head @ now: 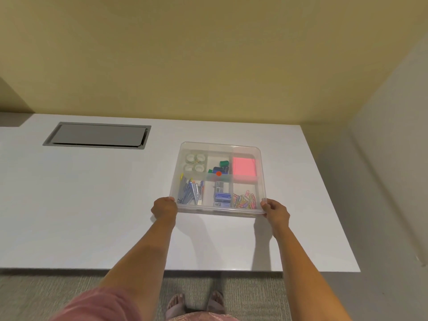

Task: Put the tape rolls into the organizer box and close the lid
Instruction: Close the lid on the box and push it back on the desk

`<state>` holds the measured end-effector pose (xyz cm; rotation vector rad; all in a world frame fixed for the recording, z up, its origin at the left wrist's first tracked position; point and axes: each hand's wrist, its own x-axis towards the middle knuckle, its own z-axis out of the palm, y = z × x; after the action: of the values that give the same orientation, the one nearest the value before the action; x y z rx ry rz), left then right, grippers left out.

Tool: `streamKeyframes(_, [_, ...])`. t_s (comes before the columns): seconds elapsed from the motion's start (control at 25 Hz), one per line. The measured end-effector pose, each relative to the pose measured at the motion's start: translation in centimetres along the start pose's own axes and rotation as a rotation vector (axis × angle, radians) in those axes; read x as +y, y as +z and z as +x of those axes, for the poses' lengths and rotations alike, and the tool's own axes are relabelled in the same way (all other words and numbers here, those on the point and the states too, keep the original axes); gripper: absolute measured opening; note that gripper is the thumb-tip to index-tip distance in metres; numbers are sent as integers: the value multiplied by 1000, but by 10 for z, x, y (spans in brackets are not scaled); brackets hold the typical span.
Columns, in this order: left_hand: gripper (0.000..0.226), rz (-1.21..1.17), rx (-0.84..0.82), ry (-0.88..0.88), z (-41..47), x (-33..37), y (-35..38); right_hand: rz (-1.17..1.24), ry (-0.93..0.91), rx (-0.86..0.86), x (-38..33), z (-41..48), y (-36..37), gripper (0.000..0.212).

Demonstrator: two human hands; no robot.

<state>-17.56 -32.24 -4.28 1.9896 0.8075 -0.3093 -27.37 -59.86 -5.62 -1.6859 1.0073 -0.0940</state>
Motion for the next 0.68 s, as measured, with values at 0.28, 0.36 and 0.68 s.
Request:
streamKeyframes(0.28, [51,527,-14,519,-4,7,8,-588,-303,-23,-16,6,13,53])
streamKeyframes(0.36, [53,693,-8,632,3,11,13,-821,-433,-14,-22,13,20,54])
streamKeyframes(0.68, [54,863,-50,750,46,46,36,-1042,-489,-49,-57,57,59,58])
